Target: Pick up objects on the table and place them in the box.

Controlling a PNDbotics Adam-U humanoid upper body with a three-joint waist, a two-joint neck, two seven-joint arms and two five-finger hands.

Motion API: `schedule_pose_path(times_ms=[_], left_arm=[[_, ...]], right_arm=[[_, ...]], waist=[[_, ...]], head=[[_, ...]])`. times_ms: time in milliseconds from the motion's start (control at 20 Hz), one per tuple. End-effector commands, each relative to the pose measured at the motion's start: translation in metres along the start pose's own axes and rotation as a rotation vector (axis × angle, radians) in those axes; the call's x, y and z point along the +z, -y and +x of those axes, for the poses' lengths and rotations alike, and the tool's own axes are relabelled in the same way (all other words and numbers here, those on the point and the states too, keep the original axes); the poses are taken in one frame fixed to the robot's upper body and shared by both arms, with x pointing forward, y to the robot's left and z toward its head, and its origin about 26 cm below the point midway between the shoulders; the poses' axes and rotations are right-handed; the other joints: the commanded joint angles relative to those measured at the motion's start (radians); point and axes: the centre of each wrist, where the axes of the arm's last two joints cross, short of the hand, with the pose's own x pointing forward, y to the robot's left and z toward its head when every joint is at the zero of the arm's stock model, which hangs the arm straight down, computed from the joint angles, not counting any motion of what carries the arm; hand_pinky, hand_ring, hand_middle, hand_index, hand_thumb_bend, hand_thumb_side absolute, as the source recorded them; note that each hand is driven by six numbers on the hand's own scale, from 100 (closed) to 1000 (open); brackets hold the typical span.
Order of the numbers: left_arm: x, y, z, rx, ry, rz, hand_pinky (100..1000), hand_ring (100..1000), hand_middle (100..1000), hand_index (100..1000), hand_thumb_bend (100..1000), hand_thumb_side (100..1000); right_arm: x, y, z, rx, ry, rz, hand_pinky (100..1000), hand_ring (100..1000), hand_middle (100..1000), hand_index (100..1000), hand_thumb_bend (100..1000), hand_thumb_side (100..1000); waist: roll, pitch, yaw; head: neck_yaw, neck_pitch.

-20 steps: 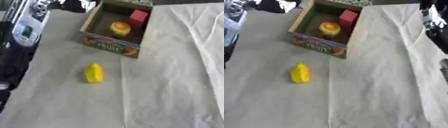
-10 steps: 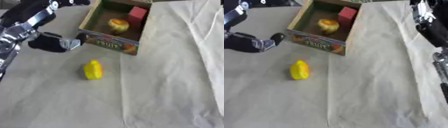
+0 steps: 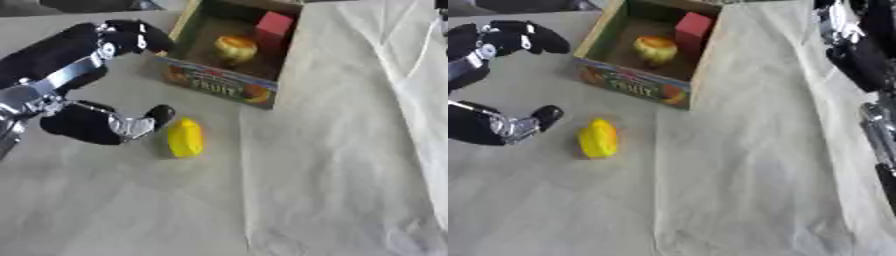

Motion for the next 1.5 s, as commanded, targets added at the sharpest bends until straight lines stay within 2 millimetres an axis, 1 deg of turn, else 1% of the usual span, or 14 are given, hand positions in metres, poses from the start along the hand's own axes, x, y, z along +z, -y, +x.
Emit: schedule_pose_path(times_ms=[50, 200, 300, 550, 750, 900, 1050, 1300, 1500], left_arm=[[0.000, -0.003, 0.003, -0.001, -0.003, -0.018, 818, 830, 800, 875, 355, 548], [-0.004, 0.006, -0.001, 0.024, -0.031, -0.049, 813, 825, 793, 868, 372, 554], [-0.007, 0.016, -0.010, 0.044, -0.071, -0.080, 813, 827, 794, 868, 402, 535], [-0.017, 0.043, -0.034, 0.078, -0.161, -0.161, 819, 835, 803, 878, 438, 501], [-0.023, 0.057, -0.048, 0.072, -0.195, -0.190, 826, 843, 814, 888, 449, 460], [-0.026, 0.065, -0.054, 0.073, -0.203, -0.217, 830, 849, 820, 894, 440, 400], [-0.030, 0.068, -0.056, 0.075, -0.203, -0.232, 830, 849, 819, 893, 442, 422], [-0.034, 0.076, -0.059, 0.083, -0.211, -0.242, 824, 843, 813, 888, 420, 462], [-0.037, 0.079, -0.062, 0.081, -0.228, -0.229, 815, 835, 806, 875, 394, 459]], right_arm=[[-0.005, 0.007, 0.006, 0.023, 0.026, 0.002, 895, 769, 738, 774, 100, 603], [-0.005, 0.006, 0.006, 0.020, 0.026, 0.002, 896, 769, 738, 774, 100, 603], [-0.005, 0.006, 0.006, 0.017, 0.025, 0.002, 896, 769, 737, 774, 100, 604], [-0.004, 0.005, 0.005, 0.011, 0.021, 0.005, 897, 769, 737, 774, 100, 600], [-0.004, 0.004, 0.005, 0.006, 0.020, 0.006, 898, 770, 737, 774, 100, 600], [-0.004, 0.004, 0.005, 0.003, 0.017, 0.008, 898, 769, 736, 774, 100, 600], [-0.002, 0.004, 0.004, 0.002, 0.012, 0.007, 899, 769, 736, 774, 100, 601], [-0.001, 0.004, 0.004, 0.000, 0.004, 0.000, 900, 770, 735, 774, 100, 601], [0.000, 0.003, 0.003, -0.003, 0.000, -0.004, 900, 770, 735, 774, 100, 601]], waist=[[-0.001, -0.016, 0.003], [-0.001, -0.016, 0.003], [-0.001, -0.015, 0.002], [-0.003, -0.013, -0.001], [-0.003, -0.010, -0.003], [-0.002, -0.009, -0.005], [-0.001, -0.008, -0.006], [-0.001, -0.006, -0.009], [-0.002, -0.005, -0.010]], head=[[-0.003, -0.005], [-0.003, -0.006], [-0.002, -0.006], [0.003, -0.007], [0.005, -0.008], [0.007, -0.010], [0.008, -0.013], [0.009, -0.017], [0.010, -0.018]])
